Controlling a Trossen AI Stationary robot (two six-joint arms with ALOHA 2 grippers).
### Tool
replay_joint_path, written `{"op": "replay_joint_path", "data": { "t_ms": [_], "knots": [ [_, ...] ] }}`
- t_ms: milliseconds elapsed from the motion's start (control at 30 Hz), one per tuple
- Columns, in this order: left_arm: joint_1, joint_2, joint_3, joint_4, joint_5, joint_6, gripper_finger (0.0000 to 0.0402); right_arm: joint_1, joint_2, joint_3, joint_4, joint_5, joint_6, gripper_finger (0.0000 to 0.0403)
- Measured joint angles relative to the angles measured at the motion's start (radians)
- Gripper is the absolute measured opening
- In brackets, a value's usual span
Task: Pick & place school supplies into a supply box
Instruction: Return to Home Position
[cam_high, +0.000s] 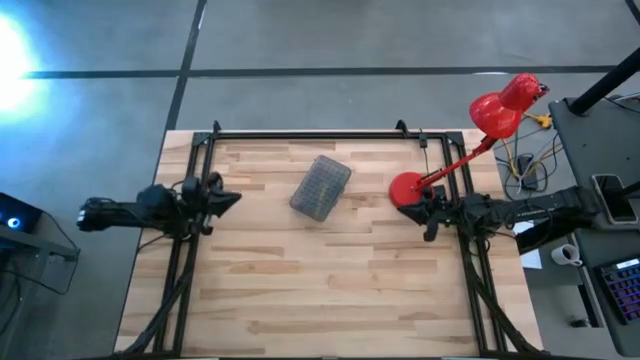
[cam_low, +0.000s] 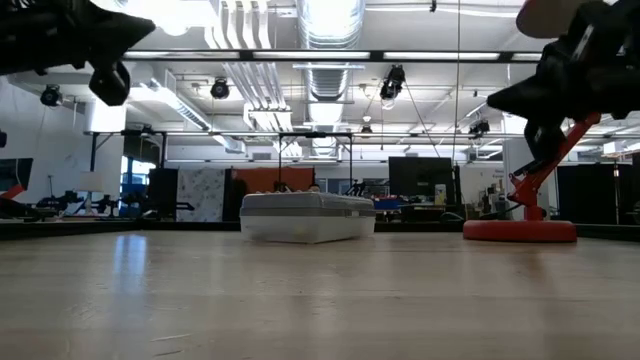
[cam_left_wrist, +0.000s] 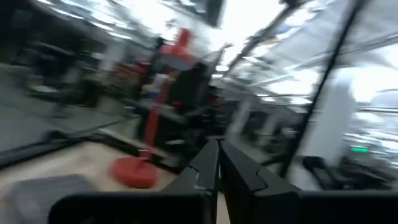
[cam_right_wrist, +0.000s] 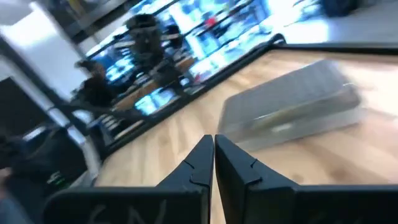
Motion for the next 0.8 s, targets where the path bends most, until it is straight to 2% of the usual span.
{"op": "replay_joint_path", "data": {
  "t_ms": [67, 167, 500, 800],
  "knots": [
    [0.0, -0.033, 0.033, -0.1, -0.081, 0.017, 0.0, -0.001, -0.015, 0.0, -0.02, 0.058, -0.002, 0.0009],
    [0.001, -0.071, 0.064, -0.218, -0.179, 0.007, 0.0, -0.003, -0.046, 0.001, -0.021, 0.068, -0.029, 0.0009],
    [0.001, -0.026, 0.049, -0.257, -0.19, -0.102, 0.0, -0.002, -0.119, 0.001, -0.239, 0.037, 0.042, 0.0009],
    [0.001, 0.094, 0.001, -0.259, -0.191, -0.103, 0.0, -0.002, -0.118, 0.001, -0.24, 0.037, 0.038, 0.0009]
  ]
}}
